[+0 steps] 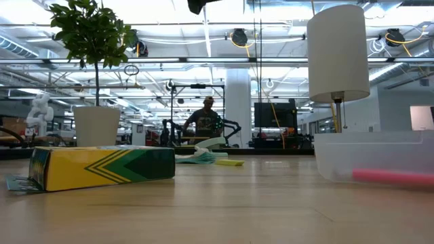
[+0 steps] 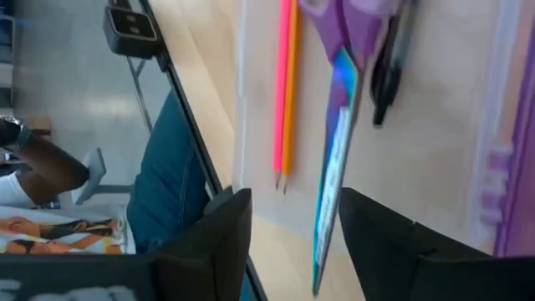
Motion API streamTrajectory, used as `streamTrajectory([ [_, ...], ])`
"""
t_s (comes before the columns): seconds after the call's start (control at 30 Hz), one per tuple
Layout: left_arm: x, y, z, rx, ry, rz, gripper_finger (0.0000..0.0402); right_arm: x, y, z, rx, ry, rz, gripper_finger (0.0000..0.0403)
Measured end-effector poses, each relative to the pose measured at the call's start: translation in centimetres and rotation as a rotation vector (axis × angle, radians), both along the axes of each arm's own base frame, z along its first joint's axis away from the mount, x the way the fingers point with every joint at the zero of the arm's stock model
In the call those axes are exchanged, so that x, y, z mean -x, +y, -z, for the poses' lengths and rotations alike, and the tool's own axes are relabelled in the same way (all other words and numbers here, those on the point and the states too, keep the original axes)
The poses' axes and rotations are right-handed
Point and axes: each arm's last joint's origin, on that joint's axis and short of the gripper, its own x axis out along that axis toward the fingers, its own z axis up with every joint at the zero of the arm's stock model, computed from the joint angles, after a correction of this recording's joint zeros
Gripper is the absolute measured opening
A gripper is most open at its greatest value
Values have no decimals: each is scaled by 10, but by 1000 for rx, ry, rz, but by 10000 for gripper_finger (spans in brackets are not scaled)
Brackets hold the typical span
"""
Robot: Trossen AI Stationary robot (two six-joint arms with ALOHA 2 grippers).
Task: Pack school essentials
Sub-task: Put the violet scissors into the violet supply box
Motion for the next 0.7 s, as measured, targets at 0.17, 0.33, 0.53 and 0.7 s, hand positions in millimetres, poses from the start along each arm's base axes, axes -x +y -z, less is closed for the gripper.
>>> streamTrajectory([
  [0.17,0,-2,-2,10,-15,17,198,-2,-1,-2,9,-17,-46,160],
  [0.33,0,-3,-1,1,-13,22,198,3,3,-13,-13,-46,-177,125],
  [0.53,0,-2,0,-1,-4,20,198,12,12,-21,13,-106,-344,50],
  [0.7,0,-2,-1,0,-4,20,198,18,18,-14,61,-103,-408,6],
])
